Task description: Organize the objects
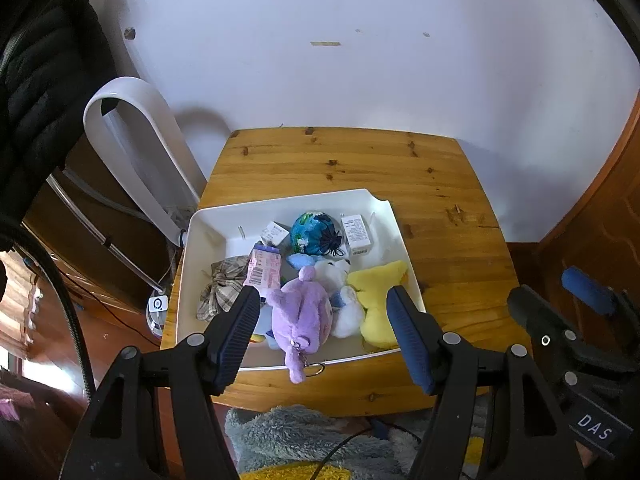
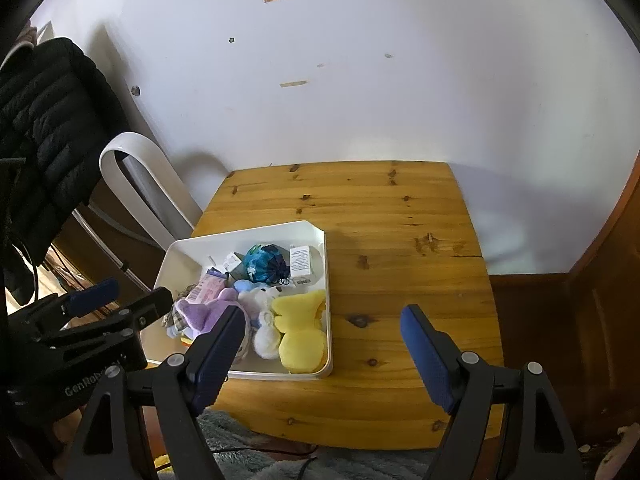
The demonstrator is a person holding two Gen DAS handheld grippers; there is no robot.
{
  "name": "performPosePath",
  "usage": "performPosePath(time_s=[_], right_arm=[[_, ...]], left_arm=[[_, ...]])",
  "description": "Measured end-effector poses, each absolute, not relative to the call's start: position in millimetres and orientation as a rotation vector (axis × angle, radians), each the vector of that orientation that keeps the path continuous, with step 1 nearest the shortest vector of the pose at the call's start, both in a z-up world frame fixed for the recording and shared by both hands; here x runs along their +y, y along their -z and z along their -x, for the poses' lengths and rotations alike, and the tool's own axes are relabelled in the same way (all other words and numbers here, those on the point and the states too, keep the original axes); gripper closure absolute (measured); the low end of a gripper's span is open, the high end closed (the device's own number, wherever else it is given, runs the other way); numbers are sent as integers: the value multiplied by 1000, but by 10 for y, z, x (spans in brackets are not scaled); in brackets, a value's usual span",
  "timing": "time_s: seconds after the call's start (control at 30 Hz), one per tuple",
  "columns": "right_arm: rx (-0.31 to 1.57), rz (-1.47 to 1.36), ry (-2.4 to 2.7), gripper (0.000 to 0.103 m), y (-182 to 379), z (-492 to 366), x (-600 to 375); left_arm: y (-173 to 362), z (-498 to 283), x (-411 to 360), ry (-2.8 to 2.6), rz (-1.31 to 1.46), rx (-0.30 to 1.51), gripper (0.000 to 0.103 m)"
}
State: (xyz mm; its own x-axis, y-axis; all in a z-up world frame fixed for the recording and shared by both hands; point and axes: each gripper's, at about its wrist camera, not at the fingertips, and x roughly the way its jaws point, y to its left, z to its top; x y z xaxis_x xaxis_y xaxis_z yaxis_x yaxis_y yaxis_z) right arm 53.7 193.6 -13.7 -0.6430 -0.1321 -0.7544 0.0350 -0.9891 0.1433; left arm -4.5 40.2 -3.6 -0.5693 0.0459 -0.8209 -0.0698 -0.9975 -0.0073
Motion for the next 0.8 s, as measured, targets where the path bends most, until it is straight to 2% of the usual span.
performPosePath(time_s=[0.8], right_arm=[[-187, -1314, 2736, 22, 199, -510, 1954]], left_arm=[[72, 28, 438, -2712, 1431, 38, 33]])
